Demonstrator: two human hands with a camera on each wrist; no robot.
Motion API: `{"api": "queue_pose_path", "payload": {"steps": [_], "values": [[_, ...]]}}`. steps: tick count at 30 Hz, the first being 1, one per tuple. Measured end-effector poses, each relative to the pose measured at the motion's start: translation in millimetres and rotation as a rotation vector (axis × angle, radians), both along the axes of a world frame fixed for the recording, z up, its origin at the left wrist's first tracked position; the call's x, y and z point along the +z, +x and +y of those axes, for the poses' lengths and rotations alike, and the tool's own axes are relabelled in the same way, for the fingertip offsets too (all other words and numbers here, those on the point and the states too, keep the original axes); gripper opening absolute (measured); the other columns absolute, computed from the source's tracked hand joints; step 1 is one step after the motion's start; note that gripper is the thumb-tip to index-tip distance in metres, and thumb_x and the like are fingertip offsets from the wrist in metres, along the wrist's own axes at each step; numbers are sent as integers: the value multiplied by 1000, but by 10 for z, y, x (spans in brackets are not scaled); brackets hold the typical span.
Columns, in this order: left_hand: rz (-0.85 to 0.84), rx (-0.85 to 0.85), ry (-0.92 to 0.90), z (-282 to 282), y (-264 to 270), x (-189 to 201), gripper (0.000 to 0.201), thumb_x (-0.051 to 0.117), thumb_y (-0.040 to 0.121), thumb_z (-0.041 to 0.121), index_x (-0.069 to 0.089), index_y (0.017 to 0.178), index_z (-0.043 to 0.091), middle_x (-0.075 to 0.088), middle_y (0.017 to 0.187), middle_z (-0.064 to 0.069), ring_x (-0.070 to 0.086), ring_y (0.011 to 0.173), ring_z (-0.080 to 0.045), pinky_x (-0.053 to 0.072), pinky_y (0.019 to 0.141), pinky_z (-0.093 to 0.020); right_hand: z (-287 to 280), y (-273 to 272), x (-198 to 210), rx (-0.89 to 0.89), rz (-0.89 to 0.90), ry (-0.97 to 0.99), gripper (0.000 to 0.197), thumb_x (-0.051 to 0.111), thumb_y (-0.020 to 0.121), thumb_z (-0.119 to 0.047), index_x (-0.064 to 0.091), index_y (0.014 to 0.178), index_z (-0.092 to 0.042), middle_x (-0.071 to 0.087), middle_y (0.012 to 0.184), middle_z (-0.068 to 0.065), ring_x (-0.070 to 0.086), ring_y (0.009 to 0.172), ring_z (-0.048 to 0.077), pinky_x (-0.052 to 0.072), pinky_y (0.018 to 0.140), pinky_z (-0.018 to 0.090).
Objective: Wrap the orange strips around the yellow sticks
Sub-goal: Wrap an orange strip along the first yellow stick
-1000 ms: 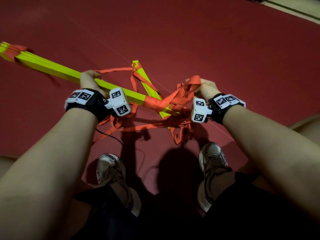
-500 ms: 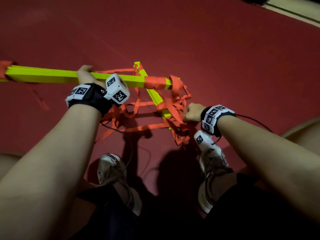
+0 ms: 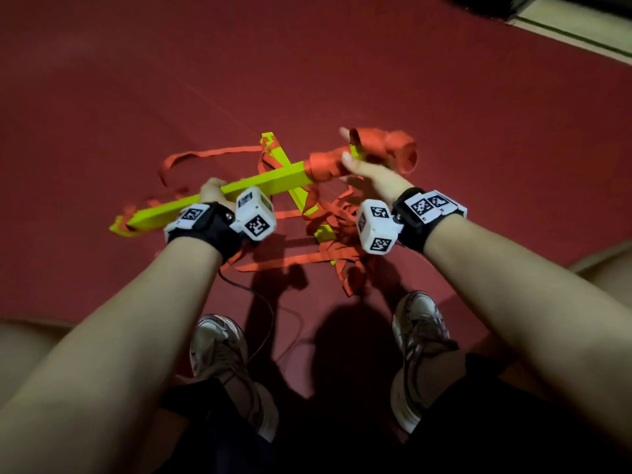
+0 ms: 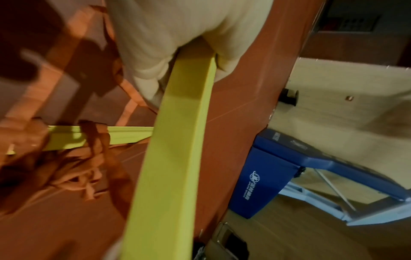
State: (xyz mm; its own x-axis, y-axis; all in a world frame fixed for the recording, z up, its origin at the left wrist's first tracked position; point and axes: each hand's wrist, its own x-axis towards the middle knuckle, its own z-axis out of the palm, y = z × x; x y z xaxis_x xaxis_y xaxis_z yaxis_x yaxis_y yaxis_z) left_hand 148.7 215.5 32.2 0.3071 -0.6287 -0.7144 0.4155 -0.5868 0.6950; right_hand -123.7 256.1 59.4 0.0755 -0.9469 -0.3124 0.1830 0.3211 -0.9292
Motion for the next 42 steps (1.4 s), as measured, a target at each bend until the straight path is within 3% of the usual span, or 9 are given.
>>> {"api": "queue_pose_path", "payload": {"steps": [6, 12, 15, 20, 24, 29, 33, 37, 42], "values": [[52, -387, 24, 293, -462, -98, 32, 43, 101, 36, 48, 77, 15, 48, 74, -8, 60, 47, -24, 54, 62, -30, -261, 217, 352, -186, 37, -211, 54, 94, 59, -46, 72, 96, -13, 75, 101, 9, 71, 96, 25, 56, 88, 41], [-680, -993, -21, 292, -430, -18, 66, 46, 85, 63, 64, 128, 15, 65, 116, -14, 63, 113, -37, 48, 100, -40, -326, 211, 461, -242, 149, -306, 19, 83, 82, -24, 66, 79, -17, 69, 77, 3, 69, 76, 23, 60, 76, 51], [-1194, -924, -168, 222, -542, 149, 51, 64, 77, 52, 59, 116, 20, 63, 115, -13, 63, 108, -38, 50, 91, -42, -340, 226, 392, -273, 163, -341, 18, 84, 81, -20, 67, 76, -20, 71, 80, 2, 68, 80, 23, 58, 82, 50], [-678, -911, -615, 263, -1000, 253, 60, 74, 57, 42, 48, 106, 20, 64, 97, -1, 65, 93, -30, 53, 83, -45, -343, 269, 342, -247, 148, -347, 29, 84, 75, -33, 62, 78, -15, 65, 80, 12, 61, 77, 23, 53, 75, 40], [-791, -780, -745, 265, -1087, 226, 46, 77, 76, 23, 58, 118, 17, 68, 97, 5, 63, 94, -19, 44, 77, -29, -267, 360, 393, 36, -2, -321, 22, 77, 85, -9, 63, 101, -10, 68, 87, 6, 66, 81, 18, 57, 79, 32], [-505, -727, -812, 227, -970, 263, 42, 67, 56, 21, 64, 97, 13, 66, 81, 4, 58, 69, 2, 49, 67, -20, -240, 168, 338, 348, 366, -280, 43, 74, 81, 8, 63, 118, -11, 69, 107, 4, 65, 85, 7, 53, 74, 22], [-376, -746, -798, 207, -836, 308, 38, 71, 56, 13, 61, 92, 19, 67, 78, 11, 61, 68, 4, 48, 70, -18, -279, 75, 236, 334, 436, -250, 35, 69, 84, 12, 65, 117, -2, 68, 98, 5, 59, 71, -2, 45, 61, 17], [-307, -876, -761, 214, -790, 323, 36, 79, 60, 16, 59, 89, 21, 68, 74, 16, 63, 70, 1, 49, 71, -15, -360, 46, 381, 346, 696, -349, 30, 67, 78, 17, 67, 75, -13, 61, 60, -7, 50, 52, 1, 41, 55, 21], [-409, -1084, -637, 229, -816, 357, 31, 76, 59, 21, 54, 76, 8, 53, 67, -2, 50, 60, -13, 39, 61, -25, -435, 1, 803, -2, 562, -565, 12, 65, 82, 12, 70, 92, 9, 73, 71, 14, 65, 60, 16, 57, 58, 39]]}}
